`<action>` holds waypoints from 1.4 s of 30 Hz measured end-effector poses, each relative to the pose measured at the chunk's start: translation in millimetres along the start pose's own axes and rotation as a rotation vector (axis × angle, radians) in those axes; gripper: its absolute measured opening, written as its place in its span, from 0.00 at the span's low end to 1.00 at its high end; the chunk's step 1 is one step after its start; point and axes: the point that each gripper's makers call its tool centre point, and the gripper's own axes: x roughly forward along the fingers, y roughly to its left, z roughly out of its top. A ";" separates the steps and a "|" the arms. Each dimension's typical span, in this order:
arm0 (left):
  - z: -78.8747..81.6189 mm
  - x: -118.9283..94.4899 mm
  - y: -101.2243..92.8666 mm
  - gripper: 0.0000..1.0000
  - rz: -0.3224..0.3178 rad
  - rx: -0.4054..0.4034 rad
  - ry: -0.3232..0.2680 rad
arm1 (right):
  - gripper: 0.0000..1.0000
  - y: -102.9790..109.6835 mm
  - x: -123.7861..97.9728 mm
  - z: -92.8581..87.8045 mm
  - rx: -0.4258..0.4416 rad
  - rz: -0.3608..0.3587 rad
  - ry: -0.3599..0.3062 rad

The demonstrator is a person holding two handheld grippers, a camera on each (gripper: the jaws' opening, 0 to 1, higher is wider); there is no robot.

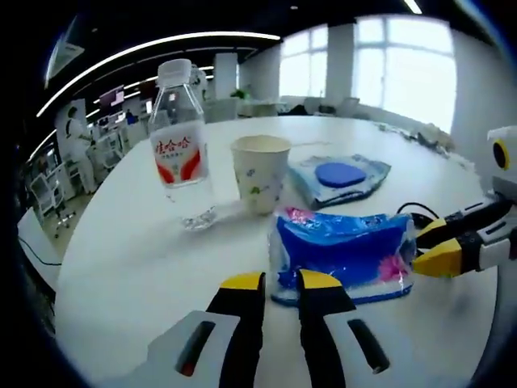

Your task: Arrange the tabletop items into an orderly group along one side of the table until the central work area is clear of visible clutter.

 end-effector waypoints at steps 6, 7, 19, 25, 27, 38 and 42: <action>-5.2 0.9 1.1 0.09 0.006 -0.004 0.019 | 0.17 3.7 1.4 -1.6 -0.002 -0.001 0.003; -5.2 0.1 0.7 0.09 0.007 -0.003 0.019 | 0.17 4.1 1.5 -1.4 -0.009 -0.004 0.001; -7.4 -2.1 0.8 0.04 -0.006 -0.049 0.034 | 0.07 2.3 7.1 -0.3 0.040 -0.047 0.018; -6.5 -7.4 -0.6 0.02 -0.010 -0.042 0.058 | 0.00 3.0 5.5 4.5 0.021 -0.040 0.001; -4.1 -10.3 0.6 0.02 0.000 -0.038 0.062 | 0.00 3.2 4.7 8.0 0.005 -0.035 -0.010; -0.8 -25.2 -9.0 0.01 -0.010 -0.095 0.112 | 0.00 1.5 -10.1 18.0 0.006 -0.022 -0.036; -2.4 -28.7 -20.2 0.01 -0.030 -0.076 0.124 | 0.00 -3.9 -20.4 21.2 -0.016 -0.035 -0.050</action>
